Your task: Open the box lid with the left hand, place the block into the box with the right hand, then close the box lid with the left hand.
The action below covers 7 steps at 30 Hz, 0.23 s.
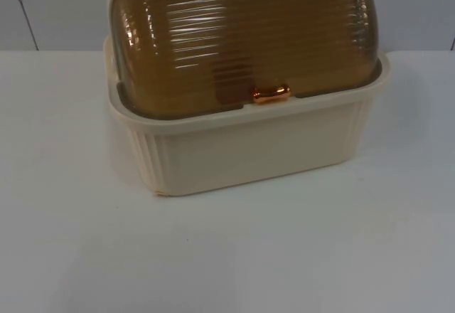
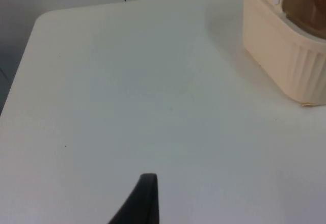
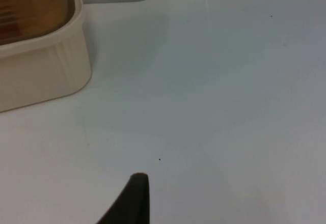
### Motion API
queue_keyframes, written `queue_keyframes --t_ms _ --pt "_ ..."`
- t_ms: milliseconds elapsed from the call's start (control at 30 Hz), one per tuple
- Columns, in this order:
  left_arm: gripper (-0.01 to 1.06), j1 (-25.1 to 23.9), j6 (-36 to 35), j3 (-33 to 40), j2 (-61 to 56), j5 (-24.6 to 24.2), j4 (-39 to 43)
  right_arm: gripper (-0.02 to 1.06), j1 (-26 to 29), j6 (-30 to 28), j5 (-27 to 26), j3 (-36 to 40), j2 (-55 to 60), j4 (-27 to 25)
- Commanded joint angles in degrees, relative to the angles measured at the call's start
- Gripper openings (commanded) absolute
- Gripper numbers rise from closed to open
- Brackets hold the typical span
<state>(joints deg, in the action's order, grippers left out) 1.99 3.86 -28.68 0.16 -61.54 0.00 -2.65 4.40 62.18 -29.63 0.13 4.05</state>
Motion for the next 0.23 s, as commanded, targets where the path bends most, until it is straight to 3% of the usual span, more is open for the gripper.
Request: queue_keyframes --t_ms 0,200 --pt "1.04 0.32 -0.10 0.27 -0.16 -0.09 0.00 1.04 0.00 -0.10 -0.33 0.02 -0.13 0.14" --pt "1.04 0.32 -2.54 0.27 -0.16 -0.09 -1.08 1.04 0.00 -0.10 -0.33 0.02 -0.13 0.14"
